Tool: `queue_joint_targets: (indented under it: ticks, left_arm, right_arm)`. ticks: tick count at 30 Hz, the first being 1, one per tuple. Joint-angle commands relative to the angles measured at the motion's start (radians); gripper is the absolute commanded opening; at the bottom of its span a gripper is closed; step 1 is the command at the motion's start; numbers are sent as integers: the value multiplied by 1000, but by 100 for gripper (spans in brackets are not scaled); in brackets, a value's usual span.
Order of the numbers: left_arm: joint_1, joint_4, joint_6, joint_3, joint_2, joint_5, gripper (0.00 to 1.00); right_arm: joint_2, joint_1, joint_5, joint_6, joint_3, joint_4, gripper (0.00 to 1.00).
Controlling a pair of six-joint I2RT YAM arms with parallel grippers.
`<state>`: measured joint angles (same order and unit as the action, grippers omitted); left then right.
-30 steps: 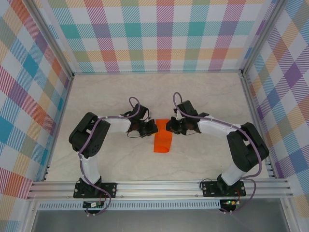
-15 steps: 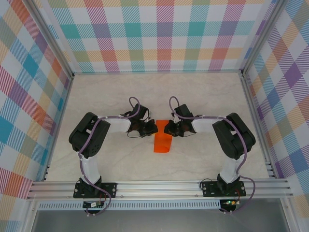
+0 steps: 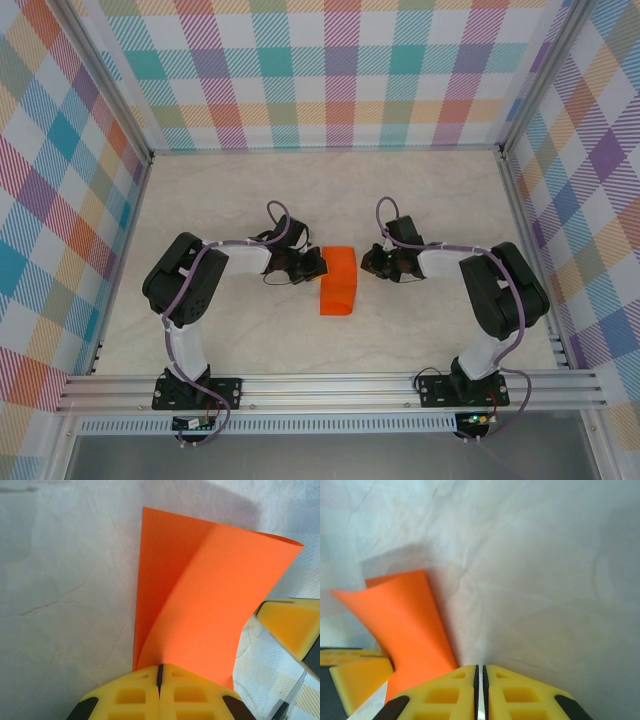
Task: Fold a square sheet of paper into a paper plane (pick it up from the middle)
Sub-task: Fold the square sheet of paper in half at the center of the table.
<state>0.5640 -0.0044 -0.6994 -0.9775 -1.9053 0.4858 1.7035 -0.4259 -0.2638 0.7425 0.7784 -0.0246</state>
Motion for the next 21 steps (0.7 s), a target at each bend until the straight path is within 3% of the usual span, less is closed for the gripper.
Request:
queue_joint_targets:
  ticks: [1, 11, 21]
  left_arm:
    - [15, -210, 6, 80, -123, -204, 1]
    - [15, -219, 6, 67, -129, -199, 1]
    - [15, -233, 9, 68, -127, -196, 1]
  right_arm:
    - [-41, -22, 28, -20, 41, 47, 13]
    - [109, -106, -67, -8, 164, 20, 12]
    - [160, -77, 11, -20, 193, 48, 12]
